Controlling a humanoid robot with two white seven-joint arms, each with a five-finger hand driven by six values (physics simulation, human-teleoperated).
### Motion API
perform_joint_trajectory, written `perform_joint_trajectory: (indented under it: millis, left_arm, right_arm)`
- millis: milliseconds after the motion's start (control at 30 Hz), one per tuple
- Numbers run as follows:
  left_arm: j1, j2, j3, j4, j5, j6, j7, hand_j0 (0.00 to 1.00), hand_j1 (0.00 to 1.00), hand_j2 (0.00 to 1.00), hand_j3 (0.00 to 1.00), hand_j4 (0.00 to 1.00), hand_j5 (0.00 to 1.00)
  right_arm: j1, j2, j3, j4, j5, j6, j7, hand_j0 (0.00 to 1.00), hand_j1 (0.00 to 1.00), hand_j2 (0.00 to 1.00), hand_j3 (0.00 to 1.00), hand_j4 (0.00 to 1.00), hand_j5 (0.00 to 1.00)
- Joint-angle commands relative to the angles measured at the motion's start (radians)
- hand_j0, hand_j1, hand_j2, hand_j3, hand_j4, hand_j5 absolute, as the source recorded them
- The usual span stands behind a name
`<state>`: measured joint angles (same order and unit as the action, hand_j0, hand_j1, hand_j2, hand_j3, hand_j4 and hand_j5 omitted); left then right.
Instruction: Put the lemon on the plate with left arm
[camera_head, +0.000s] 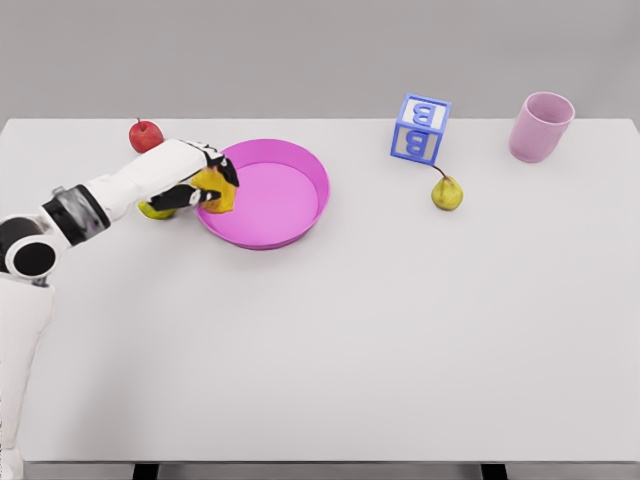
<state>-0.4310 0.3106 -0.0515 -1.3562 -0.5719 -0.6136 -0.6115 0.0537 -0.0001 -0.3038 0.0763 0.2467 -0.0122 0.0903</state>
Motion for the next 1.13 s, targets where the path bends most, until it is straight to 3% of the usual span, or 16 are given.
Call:
perform_joint_trajectory:
  millis: [0, 100, 167, 200, 233, 300, 400, 500, 600, 700, 1100]
  left_arm:
    - [0.0, -0.018, -0.004, 0.005, -0.009, 0.003, 0.001, 0.49, 0.49, 0.49, 0.49, 0.49, 0.49]
    - [-0.002, -0.018, -0.002, 0.003, -0.009, 0.003, 0.001, 0.79, 0.79, 0.79, 0.79, 0.79, 0.79]
    - [-0.006, -0.018, -0.002, 0.003, -0.009, 0.003, 0.001, 0.86, 0.86, 0.86, 0.86, 0.86, 0.86]
    - [-0.006, -0.018, -0.002, 0.002, -0.009, 0.003, 0.001, 0.96, 0.96, 0.96, 0.96, 0.96, 0.96]
    - [-0.006, -0.013, 0.001, -0.003, -0.008, 0.003, 0.001, 1.0, 1.0, 1.0, 1.0, 1.0, 1.0]
    - [-0.006, -0.01, 0.002, -0.014, 0.006, 0.003, 0.001, 1.0, 1.0, 1.0, 1.0, 1.0, 1.0]
    - [0.037, 0.028, 0.013, -0.124, 0.073, 0.003, 0.001, 1.0, 1.0, 1.0, 1.0, 1.0, 1.0]
    - [0.097, 0.199, 0.016, -0.166, 0.253, 0.003, 0.001, 1.0, 1.0, 1.0, 1.0, 1.0, 1.0]
    - [0.129, 0.301, 0.032, -0.166, 0.368, 0.003, 0.001, 1.0, 1.0, 1.0, 1.0, 1.0, 1.0]
    - [0.161, 0.341, 0.033, -0.162, 0.382, 0.003, 0.001, 1.0, 1.0, 1.0, 1.0, 1.0, 1.0]
    - [0.169, 0.363, 0.052, -0.158, 0.379, 0.003, 0.001, 1.0, 1.0, 1.0, 1.0, 1.0, 1.0]
  right_arm:
    - [0.0, 0.0, 0.0, 0.0, 0.0, 0.0, 0.0, 1.0, 1.0, 1.0, 1.0, 1.0, 1.0]
    - [0.0, 0.0, 0.0, 0.0, 0.0, 0.0, 0.0, 1.0, 1.0, 1.0, 1.0, 1.0, 1.0]
    - [0.0, 0.0, 0.0, 0.0, 0.0, 0.0, 0.0, 1.0, 1.0, 1.0, 1.0, 1.0, 1.0]
    - [0.0, 0.0, 0.0, 0.0, 0.0, 0.0, 0.0, 1.0, 1.0, 1.0, 1.0, 1.0, 1.0]
    - [0.0, 0.0, 0.0, -0.001, 0.0, 0.0, 0.0, 1.0, 1.0, 1.0, 1.0, 1.0, 1.0]
    - [0.0, 0.0, 0.0, 0.0, 0.0, 0.0, 0.0, 1.0, 1.0, 1.0, 1.0, 1.0, 1.0]
    - [0.0, 0.0, 0.0, 0.0, 0.0, 0.0, 0.0, 1.0, 1.0, 1.0, 1.0, 1.0, 1.0]
    - [0.0, 0.0, 0.0, 0.0, -0.001, 0.0, 0.0, 1.0, 1.0, 1.0, 1.0, 1.0, 1.0]
    - [0.0, 0.0, 0.0, -0.001, 0.0, 0.0, 0.0, 1.0, 1.0, 1.0, 1.0, 1.0, 1.0]
    - [0.0, 0.0, 0.0, -0.001, 0.0, 0.0, 0.0, 1.0, 1.0, 1.0, 1.0, 1.0, 1.0]
    - [0.0, 0.0, 0.0, 0.0, 0.0, 0.0, 0.0, 1.0, 1.0, 1.0, 1.0, 1.0, 1.0]
